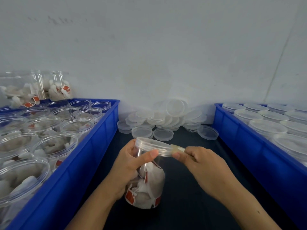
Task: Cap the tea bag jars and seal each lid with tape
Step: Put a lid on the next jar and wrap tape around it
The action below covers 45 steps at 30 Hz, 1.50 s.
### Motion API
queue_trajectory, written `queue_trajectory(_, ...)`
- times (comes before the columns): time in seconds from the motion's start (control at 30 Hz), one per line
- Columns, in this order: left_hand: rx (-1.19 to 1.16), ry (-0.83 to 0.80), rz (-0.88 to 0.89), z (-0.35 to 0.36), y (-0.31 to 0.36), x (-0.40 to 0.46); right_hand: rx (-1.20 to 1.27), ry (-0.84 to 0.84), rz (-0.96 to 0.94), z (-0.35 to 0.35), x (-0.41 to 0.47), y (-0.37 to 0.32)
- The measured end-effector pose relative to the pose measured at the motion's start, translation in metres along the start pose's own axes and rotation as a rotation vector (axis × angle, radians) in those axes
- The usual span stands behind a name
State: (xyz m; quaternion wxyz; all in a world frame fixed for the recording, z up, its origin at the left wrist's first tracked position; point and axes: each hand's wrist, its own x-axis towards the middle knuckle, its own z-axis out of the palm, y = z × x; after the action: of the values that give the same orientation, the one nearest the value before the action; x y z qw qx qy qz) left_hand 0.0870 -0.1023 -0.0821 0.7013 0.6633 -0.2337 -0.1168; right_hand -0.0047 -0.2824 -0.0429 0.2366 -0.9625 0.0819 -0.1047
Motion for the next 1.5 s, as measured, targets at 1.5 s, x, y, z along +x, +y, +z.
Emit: queue_trajectory(1.5, -0.18, 0.033, 0.024, 0.001, 0.005, -0.006, -0.271, 0.245, -0.116, -0.009, -0.025, -0.035)
